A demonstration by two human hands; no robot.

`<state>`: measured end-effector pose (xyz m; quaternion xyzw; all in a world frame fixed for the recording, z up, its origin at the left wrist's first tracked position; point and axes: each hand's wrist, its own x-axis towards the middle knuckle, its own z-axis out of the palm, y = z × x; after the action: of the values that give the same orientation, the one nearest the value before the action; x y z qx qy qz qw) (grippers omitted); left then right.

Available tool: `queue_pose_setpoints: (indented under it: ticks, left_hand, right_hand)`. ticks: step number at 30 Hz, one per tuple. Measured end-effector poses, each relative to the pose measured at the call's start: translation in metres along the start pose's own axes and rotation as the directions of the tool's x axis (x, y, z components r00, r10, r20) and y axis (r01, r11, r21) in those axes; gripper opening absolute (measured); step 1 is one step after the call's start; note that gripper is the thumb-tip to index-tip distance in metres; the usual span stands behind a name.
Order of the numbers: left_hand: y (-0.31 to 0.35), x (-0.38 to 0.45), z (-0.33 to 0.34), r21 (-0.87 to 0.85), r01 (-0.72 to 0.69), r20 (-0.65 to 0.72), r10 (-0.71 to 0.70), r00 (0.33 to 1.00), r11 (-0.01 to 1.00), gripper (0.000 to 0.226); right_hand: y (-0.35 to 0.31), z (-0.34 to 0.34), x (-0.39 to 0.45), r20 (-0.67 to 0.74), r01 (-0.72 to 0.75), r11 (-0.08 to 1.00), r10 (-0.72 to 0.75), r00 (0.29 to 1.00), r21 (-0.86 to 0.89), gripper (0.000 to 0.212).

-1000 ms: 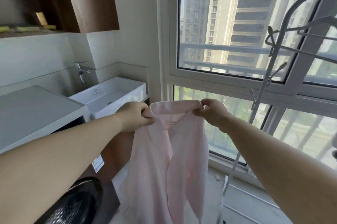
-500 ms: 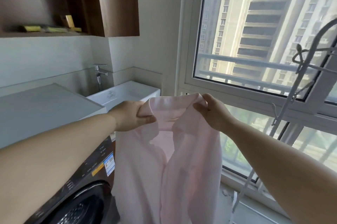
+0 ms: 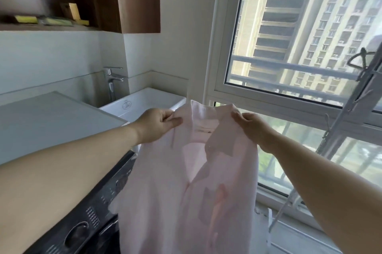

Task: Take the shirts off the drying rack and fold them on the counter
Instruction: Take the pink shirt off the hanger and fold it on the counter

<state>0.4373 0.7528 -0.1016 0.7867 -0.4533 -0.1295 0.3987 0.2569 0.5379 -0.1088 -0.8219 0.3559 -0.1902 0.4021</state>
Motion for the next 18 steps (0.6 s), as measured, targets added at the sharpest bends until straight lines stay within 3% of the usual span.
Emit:
queue_pose_setpoints:
  ticks: [2, 4, 6, 7, 8, 10, 12, 15, 18]
  left_hand:
    - [-0.005, 0.003, 0.001, 0.267, -0.065, -0.084, 0.09, 0.992, 0.961, 0.047]
    - [-0.013, 0.003, 0.002, 0.453, -0.084, -0.16, 0.174, 0.972, 0.887, 0.05]
    - [-0.021, 0.004, 0.0, 0.503, -0.063, -0.2, 0.187, 0.962, 0.862, 0.048]
    - [-0.026, 0.004, -0.003, 0.489, -0.045, -0.201, 0.162, 0.966, 0.871, 0.047]
    - [-0.03, 0.005, -0.006, 0.457, -0.038, -0.183, 0.135, 0.974, 0.888, 0.044]
    - [-0.037, 0.005, -0.009, 0.395, -0.061, -0.087, 0.103, 0.991, 0.916, 0.037]
    - [-0.038, 0.005, -0.006, 0.415, -0.102, 0.002, 0.111, 0.994, 0.904, 0.032]
    - [-0.035, 0.013, -0.001, 0.454, -0.047, -0.017, 0.061, 0.998, 0.89, 0.036]
    - [-0.033, 0.022, 0.001, 0.269, 0.085, -0.047, -0.075, 0.996, 0.959, 0.047]
  right_hand:
    - [0.0, 0.009, -0.003, 0.015, -0.022, 1.0, 0.023, 1.0, -0.014, 0.064]
    - [-0.001, 0.012, -0.01, 0.125, -0.035, 0.999, 0.032, 0.992, 0.017, 0.041]
    - [-0.001, 0.011, -0.015, 0.292, -0.055, 0.998, 0.051, 0.955, 0.008, 0.025]
    - [0.001, 0.011, -0.015, 0.31, -0.053, 0.998, 0.056, 0.949, -0.02, 0.024]
    - [0.003, 0.01, -0.013, 0.255, -0.043, 0.998, 0.052, 0.966, -0.04, 0.021]
    - [0.005, 0.007, -0.005, 0.007, -0.035, 0.999, 0.035, 0.999, -0.01, 0.023]
    - [0.006, -0.001, 0.005, -0.185, -0.002, 0.998, 0.013, 0.983, 0.055, 0.032]
    - [0.002, -0.007, 0.013, -0.268, 0.045, 0.993, -0.013, 0.963, 0.113, 0.029]
    - [0.007, -0.011, 0.016, -0.244, 0.031, 0.997, -0.014, 0.97, 0.065, 0.028]
